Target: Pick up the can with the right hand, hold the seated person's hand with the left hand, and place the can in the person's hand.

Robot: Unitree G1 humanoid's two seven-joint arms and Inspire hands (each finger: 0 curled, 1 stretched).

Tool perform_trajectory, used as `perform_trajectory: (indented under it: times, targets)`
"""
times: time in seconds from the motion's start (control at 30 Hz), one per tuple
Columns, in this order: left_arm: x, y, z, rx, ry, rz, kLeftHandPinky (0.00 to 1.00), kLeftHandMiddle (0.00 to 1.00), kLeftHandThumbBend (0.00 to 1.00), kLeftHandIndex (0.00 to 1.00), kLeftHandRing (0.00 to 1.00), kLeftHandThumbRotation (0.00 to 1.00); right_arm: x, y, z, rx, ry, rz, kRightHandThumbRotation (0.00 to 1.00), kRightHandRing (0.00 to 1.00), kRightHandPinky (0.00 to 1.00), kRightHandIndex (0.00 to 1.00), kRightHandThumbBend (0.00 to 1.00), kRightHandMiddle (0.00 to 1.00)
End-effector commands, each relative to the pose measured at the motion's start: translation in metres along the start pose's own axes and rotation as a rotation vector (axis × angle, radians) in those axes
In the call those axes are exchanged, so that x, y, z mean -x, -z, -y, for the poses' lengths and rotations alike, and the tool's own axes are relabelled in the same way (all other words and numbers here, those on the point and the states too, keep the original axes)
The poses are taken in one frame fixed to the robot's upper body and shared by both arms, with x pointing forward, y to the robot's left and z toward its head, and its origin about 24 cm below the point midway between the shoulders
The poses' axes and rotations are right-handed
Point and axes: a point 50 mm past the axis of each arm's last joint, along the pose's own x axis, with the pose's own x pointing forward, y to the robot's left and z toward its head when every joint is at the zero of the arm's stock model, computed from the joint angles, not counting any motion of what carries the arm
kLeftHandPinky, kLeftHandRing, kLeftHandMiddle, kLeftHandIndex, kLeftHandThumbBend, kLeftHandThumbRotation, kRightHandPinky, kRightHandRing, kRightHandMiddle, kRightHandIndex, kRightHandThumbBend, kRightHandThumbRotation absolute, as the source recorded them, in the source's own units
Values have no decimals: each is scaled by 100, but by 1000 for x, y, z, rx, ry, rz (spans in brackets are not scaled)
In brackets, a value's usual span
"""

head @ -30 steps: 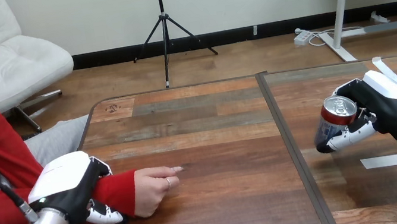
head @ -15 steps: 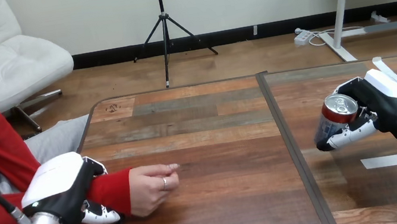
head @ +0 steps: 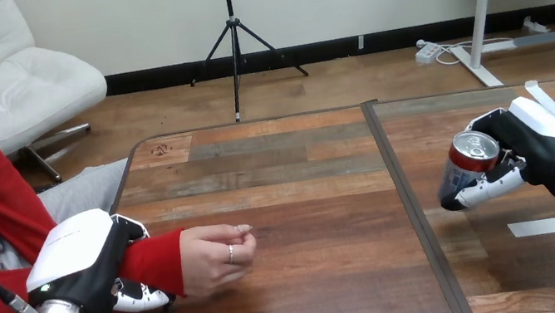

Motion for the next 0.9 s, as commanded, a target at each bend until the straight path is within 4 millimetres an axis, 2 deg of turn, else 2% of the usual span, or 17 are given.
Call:
perform_trajectory:
  times: [0.0, 0.87]
  targets:
    - [-11, -37, -62, 24, -261, 192, 22, 35, 61, 37, 29, 0, -19, -48, 29, -42, 148, 173, 0, 37, 35, 46, 77, 43]
    - [-16, -63, -82, 40, -380, 307, 23, 36, 65, 37, 29, 0, -30, -89, 18, -75, 162, 281, 0, 35, 32, 46, 77, 41]
